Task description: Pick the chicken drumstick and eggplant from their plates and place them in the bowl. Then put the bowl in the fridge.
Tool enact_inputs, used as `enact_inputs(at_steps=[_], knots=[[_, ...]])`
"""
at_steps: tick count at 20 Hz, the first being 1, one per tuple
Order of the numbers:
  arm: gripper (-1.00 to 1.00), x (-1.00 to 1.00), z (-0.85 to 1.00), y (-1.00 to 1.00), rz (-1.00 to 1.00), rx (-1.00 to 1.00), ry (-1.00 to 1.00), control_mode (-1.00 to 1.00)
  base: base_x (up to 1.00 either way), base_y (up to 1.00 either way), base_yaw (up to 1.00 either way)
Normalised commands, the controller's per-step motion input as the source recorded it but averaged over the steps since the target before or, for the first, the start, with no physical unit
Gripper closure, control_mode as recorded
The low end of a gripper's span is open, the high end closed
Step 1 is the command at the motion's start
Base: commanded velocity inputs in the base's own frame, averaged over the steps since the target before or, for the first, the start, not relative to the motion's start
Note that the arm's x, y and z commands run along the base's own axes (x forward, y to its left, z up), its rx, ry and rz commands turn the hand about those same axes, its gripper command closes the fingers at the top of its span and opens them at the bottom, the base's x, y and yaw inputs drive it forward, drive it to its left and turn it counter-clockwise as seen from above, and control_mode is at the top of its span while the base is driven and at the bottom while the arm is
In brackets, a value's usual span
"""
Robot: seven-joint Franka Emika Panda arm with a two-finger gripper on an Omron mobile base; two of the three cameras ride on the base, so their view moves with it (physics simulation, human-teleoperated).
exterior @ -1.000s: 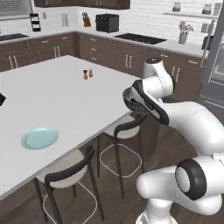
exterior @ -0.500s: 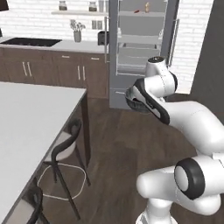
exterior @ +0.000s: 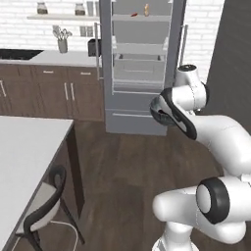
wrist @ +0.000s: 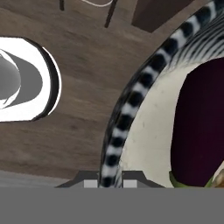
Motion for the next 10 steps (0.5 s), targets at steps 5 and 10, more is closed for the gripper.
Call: enact_inputs(at_steps=[5, 10], knots=[[1.0, 0.0, 0.0, 0.0, 0.0, 0.0, 0.0, 1.0, 0.8, 0.4, -0.37], [1.0, 0.0, 0.0, 0.0, 0.0, 0.0, 0.0, 1.0, 0.61, 0.72, -0.25]])
